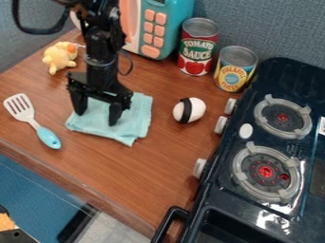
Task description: Move the table cloth in the upper right side of the table
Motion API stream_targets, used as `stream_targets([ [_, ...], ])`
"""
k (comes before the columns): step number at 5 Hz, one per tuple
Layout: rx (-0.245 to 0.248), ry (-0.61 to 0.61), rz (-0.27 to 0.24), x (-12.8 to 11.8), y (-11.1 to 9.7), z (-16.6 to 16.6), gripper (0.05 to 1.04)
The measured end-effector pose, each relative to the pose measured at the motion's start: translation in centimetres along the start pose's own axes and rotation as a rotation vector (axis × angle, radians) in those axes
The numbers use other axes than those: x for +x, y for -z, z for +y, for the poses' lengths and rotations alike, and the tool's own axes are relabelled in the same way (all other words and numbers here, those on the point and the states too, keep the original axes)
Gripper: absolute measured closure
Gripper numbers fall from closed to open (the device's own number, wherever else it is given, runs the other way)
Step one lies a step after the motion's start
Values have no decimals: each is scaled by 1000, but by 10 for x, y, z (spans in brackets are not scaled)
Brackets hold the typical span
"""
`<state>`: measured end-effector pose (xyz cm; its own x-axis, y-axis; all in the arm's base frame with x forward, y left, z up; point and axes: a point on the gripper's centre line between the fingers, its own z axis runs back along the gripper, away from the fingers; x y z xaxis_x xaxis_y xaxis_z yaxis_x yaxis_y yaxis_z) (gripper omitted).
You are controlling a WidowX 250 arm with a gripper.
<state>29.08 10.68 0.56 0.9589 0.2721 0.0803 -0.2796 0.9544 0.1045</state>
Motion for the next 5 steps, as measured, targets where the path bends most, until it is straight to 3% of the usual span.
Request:
stream_targets([
  [1,12,-36,9,21,2,5,82],
  [3,-9,-80,-11,42,1,8,82],
  [5,-22,31,-28,47,0,-33,83],
])
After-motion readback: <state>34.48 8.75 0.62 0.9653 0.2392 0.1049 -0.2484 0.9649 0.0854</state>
